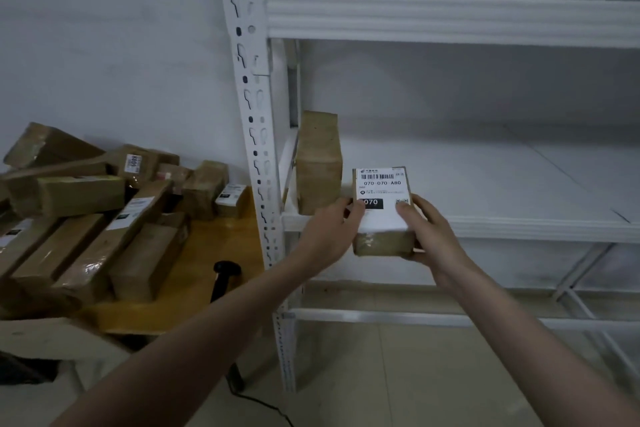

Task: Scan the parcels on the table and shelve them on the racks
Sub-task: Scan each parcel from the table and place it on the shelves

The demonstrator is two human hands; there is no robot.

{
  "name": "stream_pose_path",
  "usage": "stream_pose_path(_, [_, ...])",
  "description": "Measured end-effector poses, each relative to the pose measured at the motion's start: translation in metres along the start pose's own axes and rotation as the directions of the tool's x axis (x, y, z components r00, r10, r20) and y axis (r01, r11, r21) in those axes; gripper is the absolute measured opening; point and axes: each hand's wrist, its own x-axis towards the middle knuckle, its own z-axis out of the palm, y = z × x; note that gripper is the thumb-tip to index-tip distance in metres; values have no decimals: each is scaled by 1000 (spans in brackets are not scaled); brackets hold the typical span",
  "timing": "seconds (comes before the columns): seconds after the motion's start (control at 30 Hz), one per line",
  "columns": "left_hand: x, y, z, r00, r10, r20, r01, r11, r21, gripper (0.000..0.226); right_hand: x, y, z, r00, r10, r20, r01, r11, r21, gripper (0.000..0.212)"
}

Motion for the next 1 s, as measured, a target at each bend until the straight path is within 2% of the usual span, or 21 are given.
stream_pose_path(0.1, [24, 4, -1, 997, 15, -71, -12, 999, 50, 39, 38, -10, 3, 1000, 27, 6, -27, 999, -21, 39])
stream_pose_path(0.23, [39, -2, 3, 995, 16, -99, -4, 992, 123, 40, 77, -15, 9, 996, 89, 19, -88, 996, -24, 42])
stream_pose_path(0.4, [54, -22, 14, 986, -26, -165, 60, 976, 208, 34, 110, -13, 16, 991, 129, 44, -128, 991, -30, 38])
stream_pose_path(0.53, [59, -30, 13, 978, -17, -207, 87, 940, 330, 37, 130, -4, 25, 989, 150, 15, -147, 983, -108, 47])
stream_pose_path(0.63, [64, -36, 11, 976, -5, -216, 90, 920, 381, 40, 143, 5, 33, 995, 103, 14, -98, 973, -210, 51])
stream_pose_path(0.8, [61, -43, 6, 984, 49, -170, 33, 894, 446, 33, 143, 12, 42, 1000, 21, 10, -17, 954, -298, 41])
stream_pose_path(0.87, [53, -51, -1, 982, 100, -163, -3, 861, 509, 33, 134, 11, 44, 994, -69, -85, 31, 924, -382, 42])
stream_pose_path(0.9, [48, -58, -6, 982, 106, -157, -5, 842, 539, 33, 123, 10, 45, 974, -170, -151, 81, 881, -466, 46])
stream_pose_path(0.93, [42, -68, -13, 984, 93, -149, 9, 819, 573, 34, 109, 10, 48, 929, -319, -186, 168, 813, -557, 48])
stream_pose_path(1.0, [27, -95, -29, 992, 32, -120, 54, 759, 648, 37, 77, 12, 62, 771, -625, -118, 431, 650, -626, 46])
